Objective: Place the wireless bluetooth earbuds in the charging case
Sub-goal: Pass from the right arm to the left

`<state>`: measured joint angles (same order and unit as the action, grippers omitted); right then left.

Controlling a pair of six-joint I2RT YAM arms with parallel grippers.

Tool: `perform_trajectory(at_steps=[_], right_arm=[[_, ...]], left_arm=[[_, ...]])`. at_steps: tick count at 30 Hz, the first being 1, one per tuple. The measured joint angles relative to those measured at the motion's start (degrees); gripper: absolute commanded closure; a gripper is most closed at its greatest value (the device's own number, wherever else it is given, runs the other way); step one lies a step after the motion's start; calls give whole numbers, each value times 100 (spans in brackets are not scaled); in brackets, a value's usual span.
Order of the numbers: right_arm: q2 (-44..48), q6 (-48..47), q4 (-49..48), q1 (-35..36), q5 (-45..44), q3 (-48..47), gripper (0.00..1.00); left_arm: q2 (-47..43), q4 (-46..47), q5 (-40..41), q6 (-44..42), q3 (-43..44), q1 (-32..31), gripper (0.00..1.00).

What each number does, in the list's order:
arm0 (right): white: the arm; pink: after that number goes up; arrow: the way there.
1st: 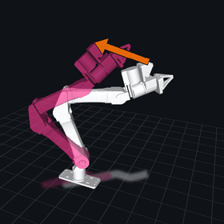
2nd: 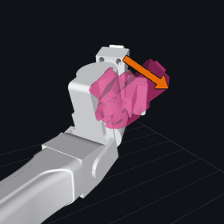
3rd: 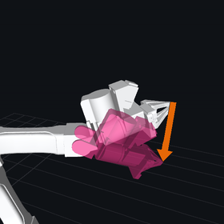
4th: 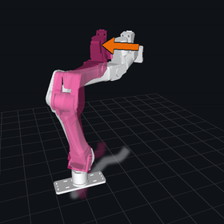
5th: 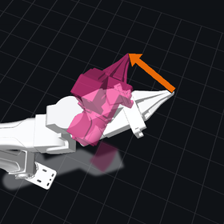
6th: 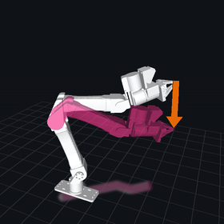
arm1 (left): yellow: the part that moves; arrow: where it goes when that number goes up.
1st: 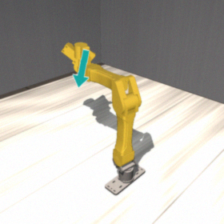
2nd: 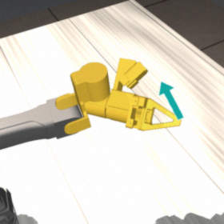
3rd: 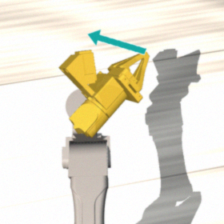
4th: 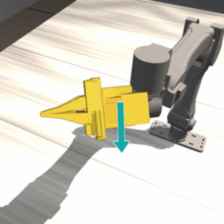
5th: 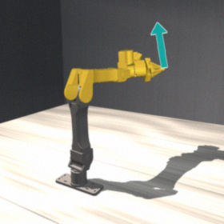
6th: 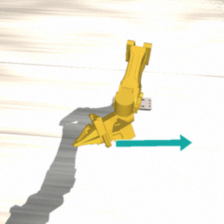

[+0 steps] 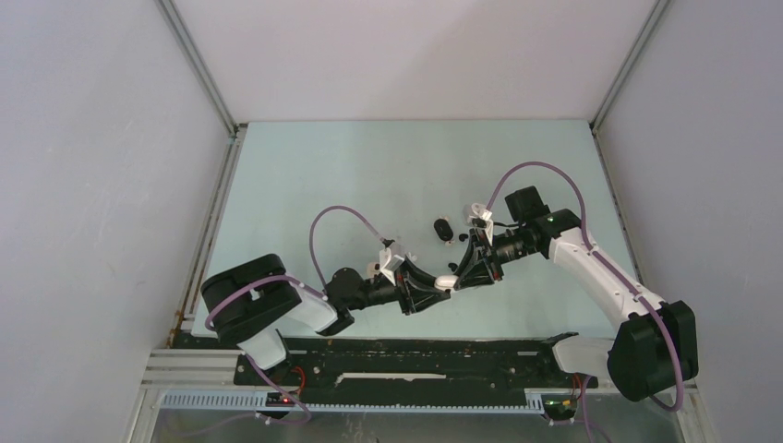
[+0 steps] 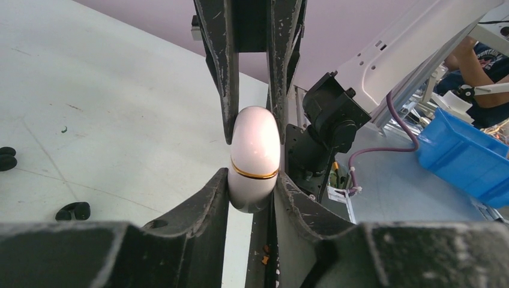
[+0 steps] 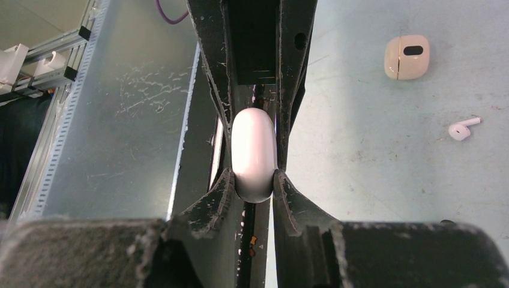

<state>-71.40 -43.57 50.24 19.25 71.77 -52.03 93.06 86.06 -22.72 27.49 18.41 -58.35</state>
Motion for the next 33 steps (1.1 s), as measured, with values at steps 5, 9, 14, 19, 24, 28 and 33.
perform_trajectory(at_steps=[5, 9, 14, 19, 24, 28, 33], right_arm=[[0, -7, 17, 2, 2, 0, 86], [0, -20, 20, 2, 0, 0, 85], [0, -20, 20, 9, -20, 0, 85], [-2, -20, 20, 17, -35, 0, 85], [-7, -17, 17, 17, -46, 0, 85], [-17, -20, 17, 17, -48, 0, 84], [-33, -17, 17, 20, -57, 0, 84]], left_arm=[[2, 0, -4, 13, 0, 22, 67], [2, 0, -17, 20, 0, 31, 64], [2, 0, -28, 79, 0, 37, 62], [2, 0, -48, 101, 0, 37, 62], [2, 2, -50, 103, 0, 35, 60], [2, 0, -50, 105, 0, 37, 59], [4, 0, -63, 107, 0, 37, 59]])
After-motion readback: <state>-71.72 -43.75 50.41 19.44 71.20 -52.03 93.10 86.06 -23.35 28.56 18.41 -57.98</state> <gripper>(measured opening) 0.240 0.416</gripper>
